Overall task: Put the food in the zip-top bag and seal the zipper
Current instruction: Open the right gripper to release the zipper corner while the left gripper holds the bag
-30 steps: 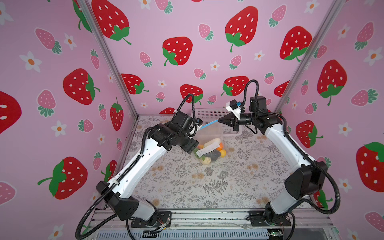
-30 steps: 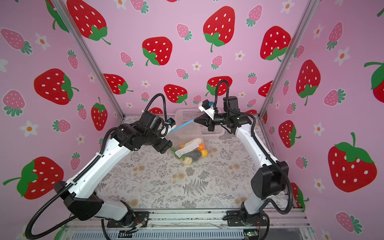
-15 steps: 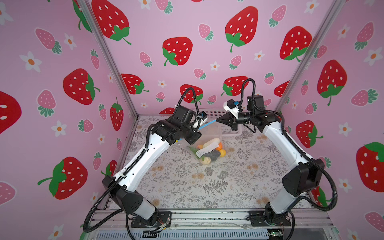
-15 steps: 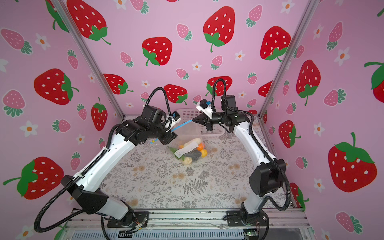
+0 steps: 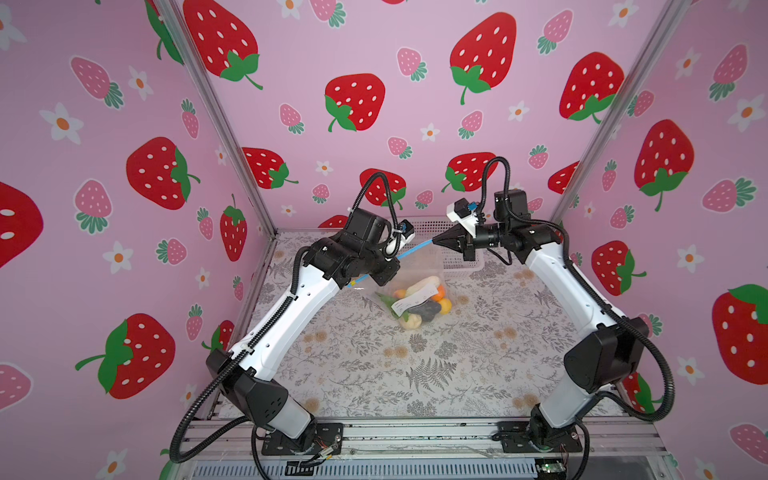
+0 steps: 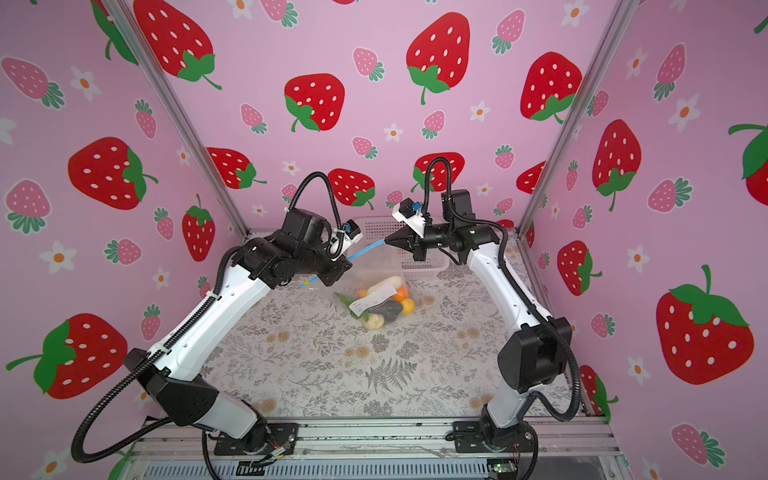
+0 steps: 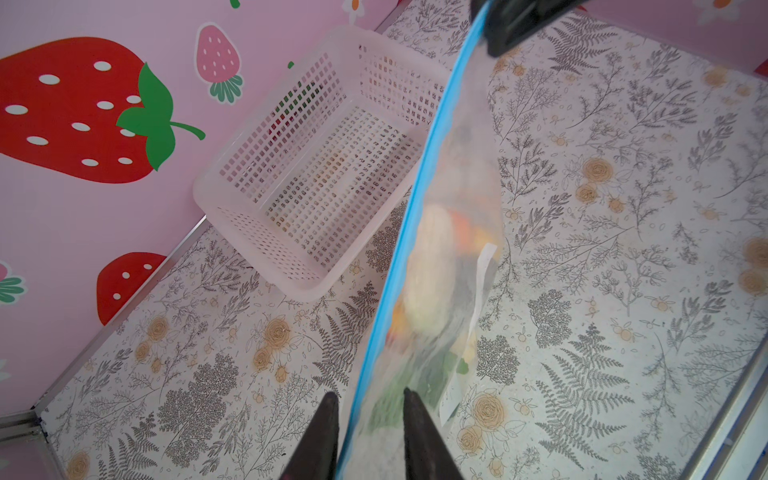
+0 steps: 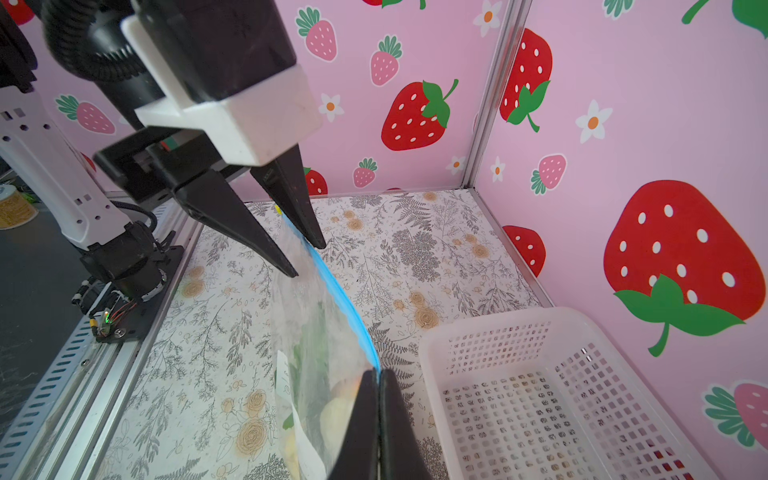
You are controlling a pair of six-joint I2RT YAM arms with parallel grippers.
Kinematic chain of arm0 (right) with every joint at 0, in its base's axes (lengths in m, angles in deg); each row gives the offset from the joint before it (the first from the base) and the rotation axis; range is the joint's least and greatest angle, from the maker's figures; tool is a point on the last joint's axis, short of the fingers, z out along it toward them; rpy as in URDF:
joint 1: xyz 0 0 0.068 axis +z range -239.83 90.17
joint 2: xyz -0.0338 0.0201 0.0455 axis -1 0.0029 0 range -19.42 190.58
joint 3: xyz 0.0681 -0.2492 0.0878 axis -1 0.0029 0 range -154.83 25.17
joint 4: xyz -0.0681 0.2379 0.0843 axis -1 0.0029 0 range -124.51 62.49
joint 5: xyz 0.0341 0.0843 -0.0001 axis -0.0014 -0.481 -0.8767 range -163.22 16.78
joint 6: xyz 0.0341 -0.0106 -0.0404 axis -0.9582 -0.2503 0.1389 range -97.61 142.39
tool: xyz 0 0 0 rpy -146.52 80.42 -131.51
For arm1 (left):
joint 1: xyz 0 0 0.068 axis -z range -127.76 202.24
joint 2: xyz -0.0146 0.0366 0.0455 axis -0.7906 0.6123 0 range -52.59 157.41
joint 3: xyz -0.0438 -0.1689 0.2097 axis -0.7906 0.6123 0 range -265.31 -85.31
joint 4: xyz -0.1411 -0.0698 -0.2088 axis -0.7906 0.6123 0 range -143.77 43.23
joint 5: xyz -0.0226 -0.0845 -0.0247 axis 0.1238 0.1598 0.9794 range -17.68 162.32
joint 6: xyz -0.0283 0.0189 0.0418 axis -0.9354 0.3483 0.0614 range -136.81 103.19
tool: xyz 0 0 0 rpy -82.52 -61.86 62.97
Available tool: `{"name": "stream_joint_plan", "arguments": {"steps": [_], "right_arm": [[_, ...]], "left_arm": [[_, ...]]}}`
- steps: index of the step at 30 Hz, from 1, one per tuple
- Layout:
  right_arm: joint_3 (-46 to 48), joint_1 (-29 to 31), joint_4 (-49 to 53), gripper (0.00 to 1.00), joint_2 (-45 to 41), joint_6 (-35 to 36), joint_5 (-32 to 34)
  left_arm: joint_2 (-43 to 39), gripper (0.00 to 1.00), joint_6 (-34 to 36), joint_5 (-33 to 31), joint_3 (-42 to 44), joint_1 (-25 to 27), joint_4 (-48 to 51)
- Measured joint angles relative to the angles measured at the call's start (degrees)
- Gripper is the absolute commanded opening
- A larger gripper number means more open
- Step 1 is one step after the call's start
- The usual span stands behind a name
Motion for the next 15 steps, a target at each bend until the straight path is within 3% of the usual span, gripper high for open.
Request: {"name": "stream_joint_plan", "arguments": {"steps": [15], "right_arm": [[0.0,0.0,0.6,0.00,0.0,0.0,0.0]], "left_arm": [[1.2,0.26,0.0,0.0,0.0,-0.3,0.0]]}}
